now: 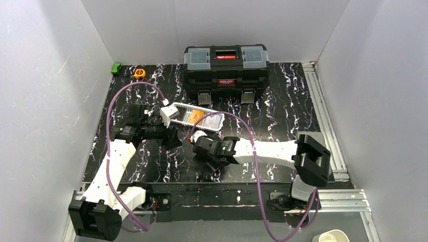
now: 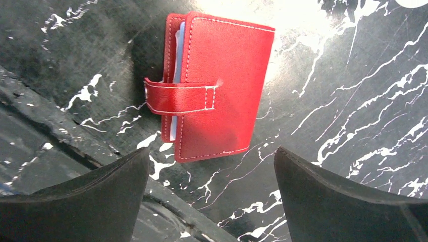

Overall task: Put the credit cards into the card holder
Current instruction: Open the card holder at the center of the board.

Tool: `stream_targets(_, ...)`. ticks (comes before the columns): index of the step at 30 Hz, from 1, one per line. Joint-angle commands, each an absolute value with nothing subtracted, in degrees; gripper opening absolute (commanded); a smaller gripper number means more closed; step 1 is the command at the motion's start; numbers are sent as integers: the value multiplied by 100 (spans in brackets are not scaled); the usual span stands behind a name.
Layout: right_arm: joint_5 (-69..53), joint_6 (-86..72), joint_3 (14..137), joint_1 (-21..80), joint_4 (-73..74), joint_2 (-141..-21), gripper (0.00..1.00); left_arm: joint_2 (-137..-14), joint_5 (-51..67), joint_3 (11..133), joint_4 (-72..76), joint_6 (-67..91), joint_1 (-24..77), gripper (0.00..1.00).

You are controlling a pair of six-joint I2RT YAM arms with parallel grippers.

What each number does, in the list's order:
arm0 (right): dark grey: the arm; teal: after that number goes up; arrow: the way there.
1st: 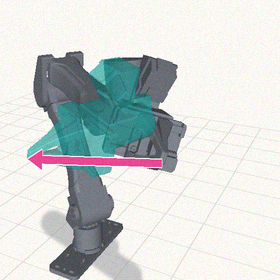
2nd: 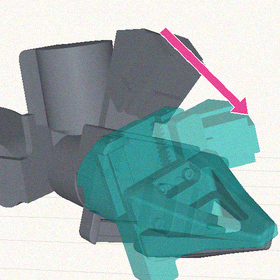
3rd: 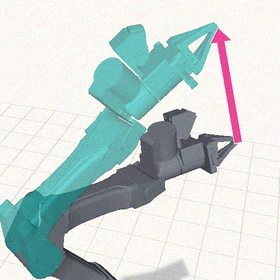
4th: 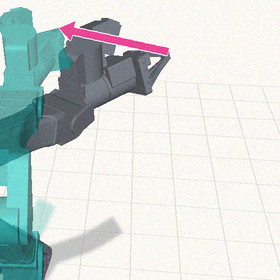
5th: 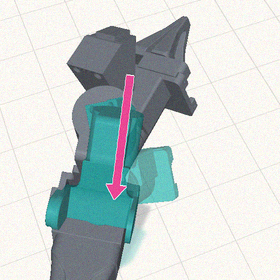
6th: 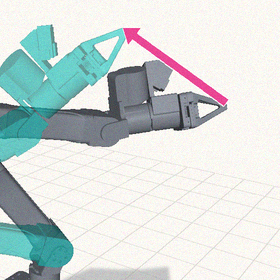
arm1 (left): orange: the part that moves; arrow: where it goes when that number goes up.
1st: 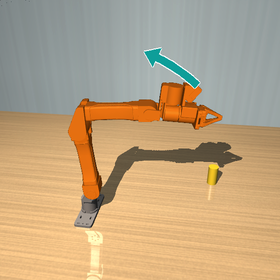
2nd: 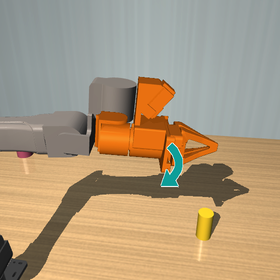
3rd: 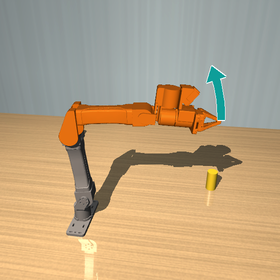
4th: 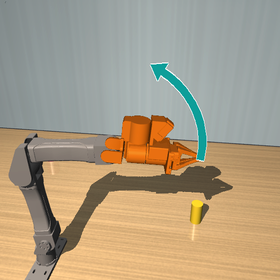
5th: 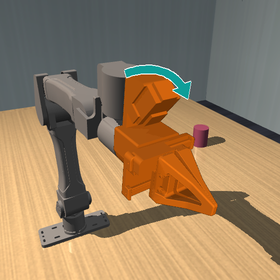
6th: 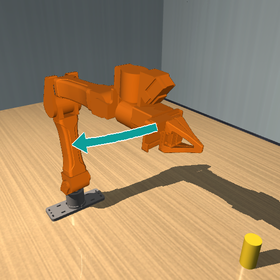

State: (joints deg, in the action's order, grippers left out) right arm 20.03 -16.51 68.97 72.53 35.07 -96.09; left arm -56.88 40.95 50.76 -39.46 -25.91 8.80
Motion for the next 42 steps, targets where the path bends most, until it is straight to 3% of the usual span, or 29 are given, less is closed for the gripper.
stream_targets(1,2485,-1484,6786,7330,3297,-9767,96,-5635,4105,5349,-4094,-2660,890,61)
stream_targets(8,2527,-1429,6773,7339,2880,-9940,81,-5604,4065,5353,-4104,-2691,888,60)
stream_targets(10,2543,-1420,6799,7335,2833,-9993,71,-5599,4067,5350,-4111,-2703,888,60)
stream_targets(13,2544,-1449,6759,7331,2683,-9950,45,-5581,4073,5376,-4130,-2713,888,60)
stream_targets(18,2659,-1525,6754,7317,2607,-9903,33,-5560,4103,5362,-4155,-2725,888,60)
stream_targets(25,3154,-1343,6680,7295,2397,-9715,1,-5526,4221,5352,-4174,-2717,892,60)
stream_targets(32,3205,-1024,6678,7277,2256,-9520,1,-5486,4411,5171,-4175,-2668,888,60)
stream_targets(34,3256,-1015,6586,7277,2217,-9423,47,-5468,4436,5119,-4179,-2675,890,60)
stream_targets(35,3268,-982,6445,7284,2101,-9339,62,-5460,4433,5116,-4180,-2702,888,60)
stream_targets(38,3188,-829,6025,7285,1795,-9151,77,-5458,4400,5149,-4175,-2748,888,60)
stream_targets(42,3123,-703,5941,7340,1723,-9229,81,-5519,4373,5241,-4192,-2792,888,60)
